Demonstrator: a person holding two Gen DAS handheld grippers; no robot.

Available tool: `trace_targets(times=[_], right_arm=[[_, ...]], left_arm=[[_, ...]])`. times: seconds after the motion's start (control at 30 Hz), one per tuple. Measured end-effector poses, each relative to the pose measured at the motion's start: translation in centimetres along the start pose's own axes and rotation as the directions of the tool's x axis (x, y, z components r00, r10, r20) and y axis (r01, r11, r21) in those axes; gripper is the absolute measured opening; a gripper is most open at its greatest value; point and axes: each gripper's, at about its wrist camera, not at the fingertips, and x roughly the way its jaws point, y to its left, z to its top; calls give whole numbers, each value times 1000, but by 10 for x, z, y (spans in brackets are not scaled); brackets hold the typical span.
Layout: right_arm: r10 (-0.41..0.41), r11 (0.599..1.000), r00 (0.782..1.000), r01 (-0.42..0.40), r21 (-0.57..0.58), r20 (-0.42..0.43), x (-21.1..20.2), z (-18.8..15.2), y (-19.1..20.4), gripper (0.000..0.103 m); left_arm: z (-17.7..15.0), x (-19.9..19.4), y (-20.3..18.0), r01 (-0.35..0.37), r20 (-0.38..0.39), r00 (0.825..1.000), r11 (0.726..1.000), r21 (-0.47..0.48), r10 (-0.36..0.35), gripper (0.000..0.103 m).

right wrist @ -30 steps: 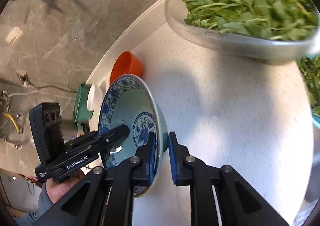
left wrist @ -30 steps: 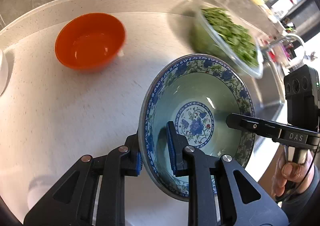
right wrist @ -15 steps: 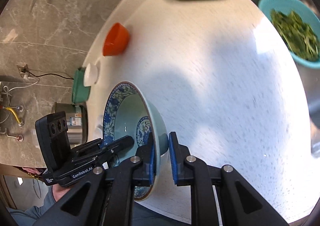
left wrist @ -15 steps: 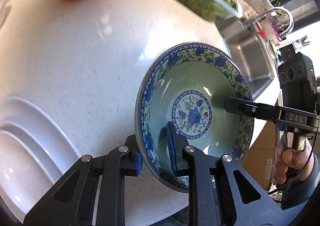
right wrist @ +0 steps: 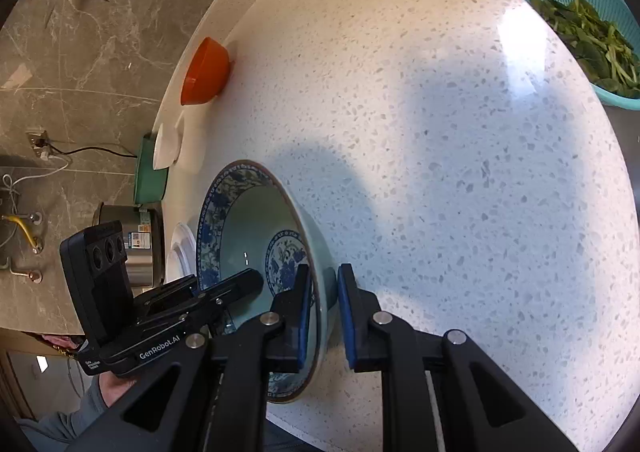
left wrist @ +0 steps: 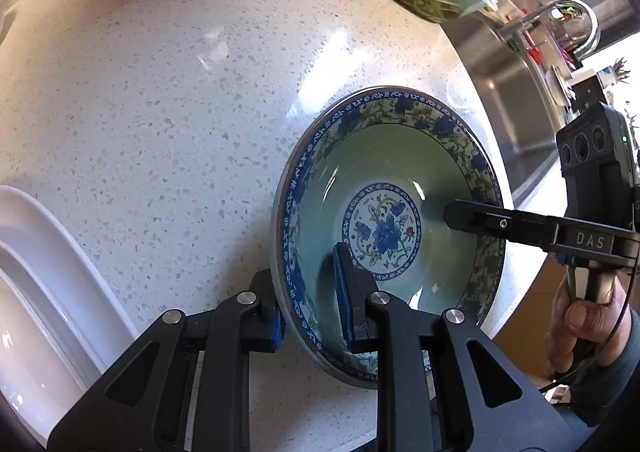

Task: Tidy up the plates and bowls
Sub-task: 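Lift the patterned bowl, set it beside the plate stack, open left gripper, then move the left gripper to the small white bowl beside the green colander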

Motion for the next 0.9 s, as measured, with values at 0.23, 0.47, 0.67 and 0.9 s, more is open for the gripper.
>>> trace_targets(times=[0.23,0.47,0.67,0.9], right_arm=[[17,1000,1000,-17,-13,-22,3,3,-3,18],[47,999,999,-47,-27,-16,1,9,-2,61],[77,996,997,-76,-56,19,-16,15,2,100],[133,987,988,-126,-99,78,-49,30,5,103]], left_arm=[[4,2,1,-5,15,1000,1000,-25,6,19],[-1,-13,15,-7,72,997,995,-102,15,93],[-7,-28,22,-15,94,995,988,-155,29,102],[-10,-75,22,-41,178,981,982,-186,74,102]])
